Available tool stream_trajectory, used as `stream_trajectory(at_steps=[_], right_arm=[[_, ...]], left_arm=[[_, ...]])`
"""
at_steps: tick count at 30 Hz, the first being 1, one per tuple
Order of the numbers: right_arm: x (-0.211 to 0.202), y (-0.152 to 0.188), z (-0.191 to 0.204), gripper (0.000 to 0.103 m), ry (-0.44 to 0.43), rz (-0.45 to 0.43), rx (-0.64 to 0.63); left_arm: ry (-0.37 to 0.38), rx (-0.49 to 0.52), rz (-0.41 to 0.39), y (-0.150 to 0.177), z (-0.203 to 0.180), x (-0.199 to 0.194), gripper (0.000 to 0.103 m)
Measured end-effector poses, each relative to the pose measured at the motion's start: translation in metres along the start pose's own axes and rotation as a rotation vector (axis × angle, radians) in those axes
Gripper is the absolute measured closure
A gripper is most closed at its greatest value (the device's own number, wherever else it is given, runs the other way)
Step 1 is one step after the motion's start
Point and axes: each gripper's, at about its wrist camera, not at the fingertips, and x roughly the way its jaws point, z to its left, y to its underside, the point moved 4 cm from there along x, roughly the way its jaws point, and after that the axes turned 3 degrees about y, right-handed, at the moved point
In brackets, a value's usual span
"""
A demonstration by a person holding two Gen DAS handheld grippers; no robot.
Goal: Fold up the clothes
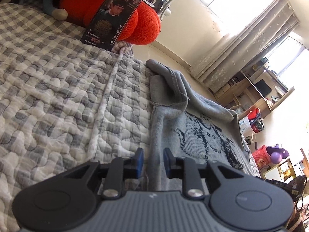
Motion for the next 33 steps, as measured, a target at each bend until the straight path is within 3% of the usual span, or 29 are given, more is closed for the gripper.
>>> stream_trajectory(at_steps=[3,12,13,14,15,19,24,30,33], right_arm=[[0.012,-0.012,0.003,0.072,-0.002,-0.018,-0.005],[0.043,-0.032,0.013,0.072,0.045,-0.068,-0.075],[0.045,-0.033,0.013,0.079,0.067,-0.076,-0.091],[0.047,-0.034,0.014,0.086,0.089,-0.084,-0.108],[0.049,-0.034,0.015,0.099,0.112,-0.092,-0.124],[0.046,-0.038,0.011,0.099,0.196,-0.151,-0.143],[0.051,-0.038,0.003,0.099,0.215,-0.136,-0.149],[0.041,-0.05,0.012,0.089,0.178,-0.079,-0.167],[0.037,-0.062,0.016,0.086,0.175,-0.076,-0.197]], left_arm=[[0.005,0.004,-0.004,-0.007,-0.001,0.013,0.08],[0.011,0.008,-0.021,-0.025,-0.002,0.04,0.082],[-0.001,0.015,-0.031,-0.026,-0.003,0.041,0.085],[-0.013,0.022,-0.041,-0.026,-0.003,0.042,0.097],[-0.025,0.029,-0.05,-0.027,-0.004,0.043,0.098],[-0.098,0.085,-0.12,-0.025,-0.007,0.033,0.099],[-0.135,0.095,-0.092,-0.027,0.002,0.036,0.099],[-0.108,0.078,-0.054,-0.039,-0.007,0.031,0.091],[-0.103,0.083,-0.069,-0.052,-0.011,0.027,0.07]])
